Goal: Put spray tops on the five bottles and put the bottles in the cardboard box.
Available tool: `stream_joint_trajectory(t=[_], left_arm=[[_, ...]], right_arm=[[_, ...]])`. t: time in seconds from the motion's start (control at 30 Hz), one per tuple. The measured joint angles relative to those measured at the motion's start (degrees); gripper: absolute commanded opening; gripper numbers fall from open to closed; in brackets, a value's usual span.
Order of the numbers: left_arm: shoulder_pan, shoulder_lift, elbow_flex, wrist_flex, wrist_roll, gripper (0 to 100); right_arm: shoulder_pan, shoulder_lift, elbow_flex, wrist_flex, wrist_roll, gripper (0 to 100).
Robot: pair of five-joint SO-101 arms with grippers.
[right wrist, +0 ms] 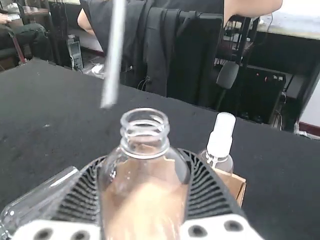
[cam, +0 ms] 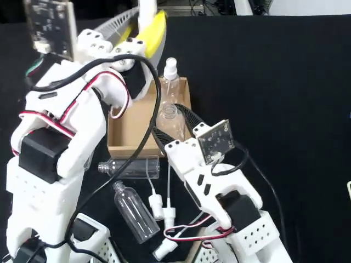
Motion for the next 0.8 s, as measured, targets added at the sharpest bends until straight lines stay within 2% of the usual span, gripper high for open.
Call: stream_joint_trajectory(t=[0.3, 0.7, 0.8], left_arm=[[-0.1, 0.0, 6.4, -4.8, 0.0, 5], [0.0, 0.0, 9.2, -5.1, 0.0, 5], [1.9, -1.3, 10.5, -4.9, 0.0, 5]], right_arm=[[0.0, -0.2, 0.0, 0.0, 0.0, 1.0], [0.0, -0.2, 0.0, 0.0, 0.0, 1.0], [0.0, -0.2, 0.0, 0.0, 0.0, 1.0]])
